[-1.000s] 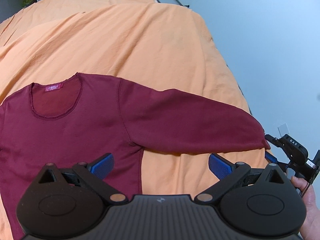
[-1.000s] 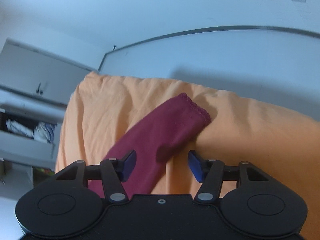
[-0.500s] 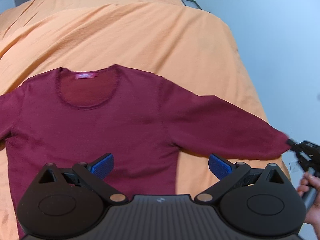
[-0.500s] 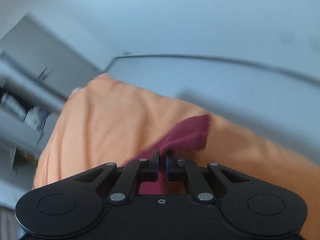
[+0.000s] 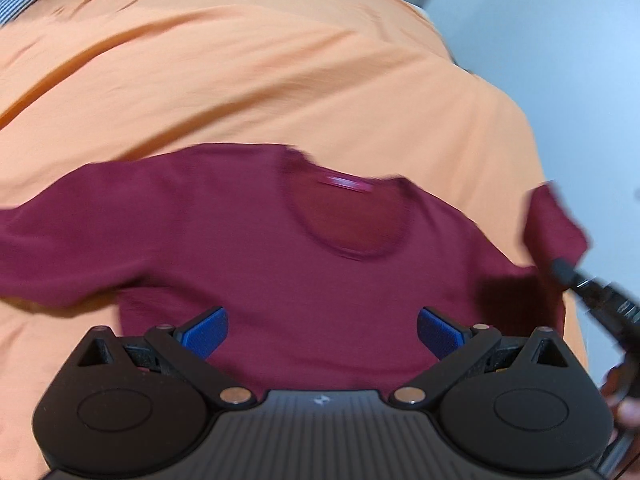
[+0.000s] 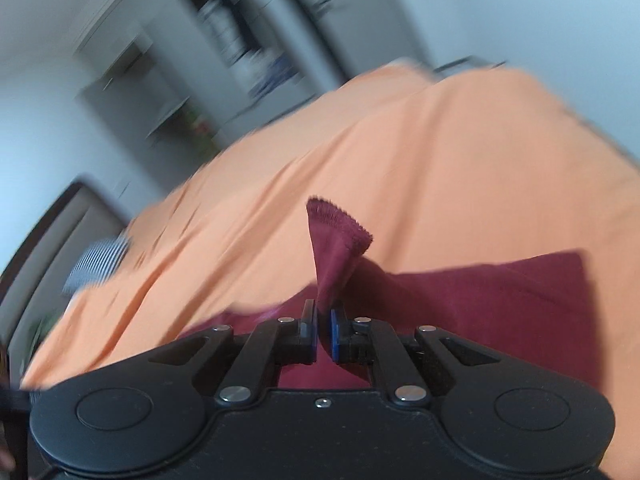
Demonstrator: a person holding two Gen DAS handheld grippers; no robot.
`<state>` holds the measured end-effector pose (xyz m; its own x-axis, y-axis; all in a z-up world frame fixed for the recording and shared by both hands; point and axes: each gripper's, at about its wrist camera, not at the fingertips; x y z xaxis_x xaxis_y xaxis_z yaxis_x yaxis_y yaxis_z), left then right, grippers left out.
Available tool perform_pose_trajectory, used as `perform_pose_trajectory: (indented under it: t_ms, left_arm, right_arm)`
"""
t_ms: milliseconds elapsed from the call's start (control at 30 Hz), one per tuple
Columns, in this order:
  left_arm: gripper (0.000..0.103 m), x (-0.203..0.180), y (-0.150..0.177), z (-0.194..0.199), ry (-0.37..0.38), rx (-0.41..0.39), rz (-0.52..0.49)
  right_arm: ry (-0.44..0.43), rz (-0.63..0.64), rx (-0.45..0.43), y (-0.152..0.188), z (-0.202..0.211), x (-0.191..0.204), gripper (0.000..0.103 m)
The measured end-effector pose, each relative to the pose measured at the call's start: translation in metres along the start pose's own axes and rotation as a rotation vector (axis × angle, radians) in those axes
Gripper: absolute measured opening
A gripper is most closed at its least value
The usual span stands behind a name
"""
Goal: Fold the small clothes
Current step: 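Carry the held sleeve across the shirt body and open the right tool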
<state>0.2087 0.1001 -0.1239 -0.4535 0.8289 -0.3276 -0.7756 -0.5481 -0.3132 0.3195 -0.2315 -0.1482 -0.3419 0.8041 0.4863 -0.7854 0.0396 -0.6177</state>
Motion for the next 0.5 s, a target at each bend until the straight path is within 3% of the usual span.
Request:
perform_pose_trajectory:
  t_ms: [133, 267, 400, 500]
  left_arm:
    - [0.102, 0.05, -0.003, 0.003, 0.001, -0.012, 0.082]
    - [0.103, 0.069, -0.002, -0.006, -0.006, -0.003, 0.093]
    - [0.102, 0.063, -0.001, -0.025, 0.012, 0.019, 0.095]
    - [0.102, 0.053, -0.005, -0.044, 0.044, 0.049, 0.096]
  right_arm:
    - [-0.076, 0.067, 0.104, 0.027, -0.06, 0.063, 0.006]
    - [-0.114, 0.14, 0.196, 0.057, -0.093, 0.104, 0.007]
    - [-0.091, 0.23, 0.279, 0.081, -0.107, 0.117, 0.031]
    - [-0.088, 0.251, 0.28, 0.094, -0.079, 0.1, 0.037]
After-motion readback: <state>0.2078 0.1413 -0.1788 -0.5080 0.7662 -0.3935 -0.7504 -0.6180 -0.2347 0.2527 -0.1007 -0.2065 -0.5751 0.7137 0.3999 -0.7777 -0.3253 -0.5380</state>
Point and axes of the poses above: each gripper's, at about its wrist camera, not at the fingertips, and z roughly against the way its jaws point, x to its left, y to its underside, and after that the axes turned 2 degrees about z, right-handed
